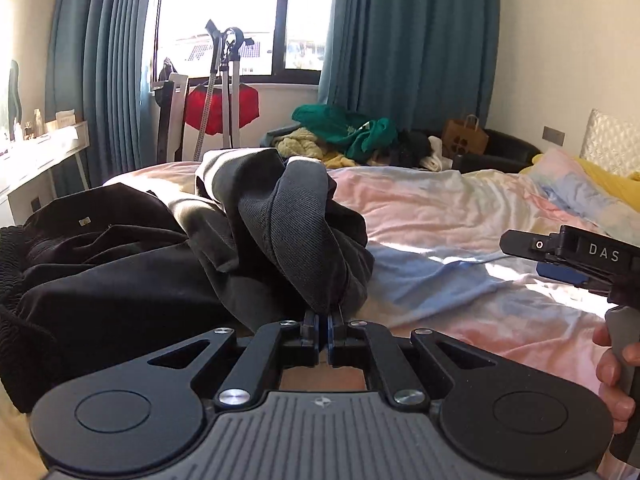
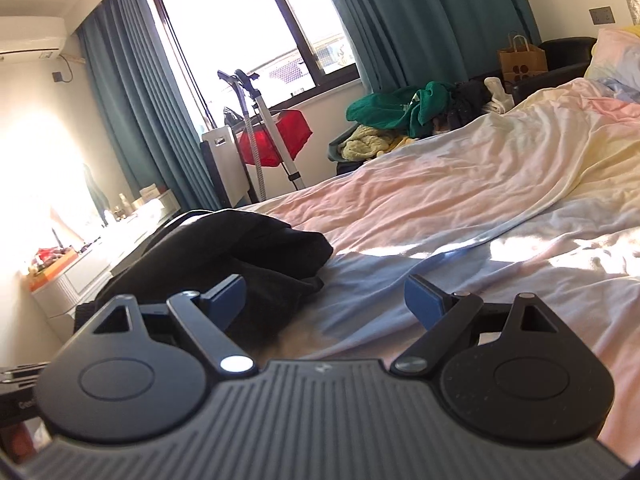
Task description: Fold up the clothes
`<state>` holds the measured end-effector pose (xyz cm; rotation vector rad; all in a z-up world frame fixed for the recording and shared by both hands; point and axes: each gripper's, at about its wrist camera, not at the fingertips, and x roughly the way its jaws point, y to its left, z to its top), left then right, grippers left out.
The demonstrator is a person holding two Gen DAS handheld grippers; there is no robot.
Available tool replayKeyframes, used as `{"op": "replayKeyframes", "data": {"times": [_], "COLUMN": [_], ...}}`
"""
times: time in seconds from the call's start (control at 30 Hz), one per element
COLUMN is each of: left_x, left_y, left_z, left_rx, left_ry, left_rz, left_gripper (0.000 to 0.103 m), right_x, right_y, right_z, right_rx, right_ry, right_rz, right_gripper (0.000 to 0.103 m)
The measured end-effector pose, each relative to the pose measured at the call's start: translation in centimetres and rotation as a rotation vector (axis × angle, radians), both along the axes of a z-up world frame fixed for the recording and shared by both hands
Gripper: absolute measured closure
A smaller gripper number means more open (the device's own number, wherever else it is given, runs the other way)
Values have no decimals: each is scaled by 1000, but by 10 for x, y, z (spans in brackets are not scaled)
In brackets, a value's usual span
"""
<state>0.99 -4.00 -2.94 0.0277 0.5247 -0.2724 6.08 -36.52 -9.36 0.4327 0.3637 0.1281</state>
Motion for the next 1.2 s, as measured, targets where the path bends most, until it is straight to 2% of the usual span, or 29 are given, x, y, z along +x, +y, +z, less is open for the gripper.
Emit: {"op": "replayKeyframes", "data": {"times": [0.1, 0.17, 0.27, 0.33, 0.47, 0.57, 0.63, 0.73, 0.77, 0.8, 0.83, 0.93, 1.1, 1.13, 1.2], "left_x": [-2, -3, 0, 6, 15, 23, 27, 33, 34, 35, 35, 35, 36, 32, 24], "left_y": [8, 14, 23, 33, 47, 52, 55, 58, 58, 59, 60, 62, 65, 64, 62], "left_z": [6, 3, -3, -6, -14, -22, -27, -33, -35, -36, -37, -38, -36, -33, -28], "left_rx": [-60, -107, -149, -208, -276, -303, -317, -323, -320, -321, -337, -380, -482, -476, -471], "left_ry": [3, 9, 10, 28, 35, 56, 69, 52, 39, 28, 14, -25, 2, -21, -60], "left_rz": [14, 23, 23, 33, 68, 86, 87, 76, 71, 68, 64, 35, -69, -89, -119], "left_gripper": [99, 99, 99, 99, 99, 99, 99, 99, 99, 99, 99, 99, 96, 94, 83], "right_x": [-2, 6, 30, 50, 120, 187, 228, 272, 281, 285, 288, 275, 234, 223, 200], "right_y": [10, 22, 44, 60, 106, 145, 168, 195, 201, 204, 206, 190, 137, 122, 89], "right_z": [4, 10, 25, 38, 70, 81, 75, 57, 52, 48, 45, 55, 90, 94, 103], "right_rx": [25, 2, -10, -20, -98, -130, -134, -155, -182, -209, -231, -210, -198, -199, -198], "right_ry": [-7, 4, -7, -22, -11, 81, 183, 303, 322, 330, 332, 244, 101, 74, 22], "right_rz": [34, 52, 99, 136, 220, 293, 330, 315, 302, 276, 251, 175, 18, -18, -92], "right_gripper": [20, 20, 20, 20, 20, 22, 30, 41, 58, 82, 86, 90, 91, 91, 92]}}
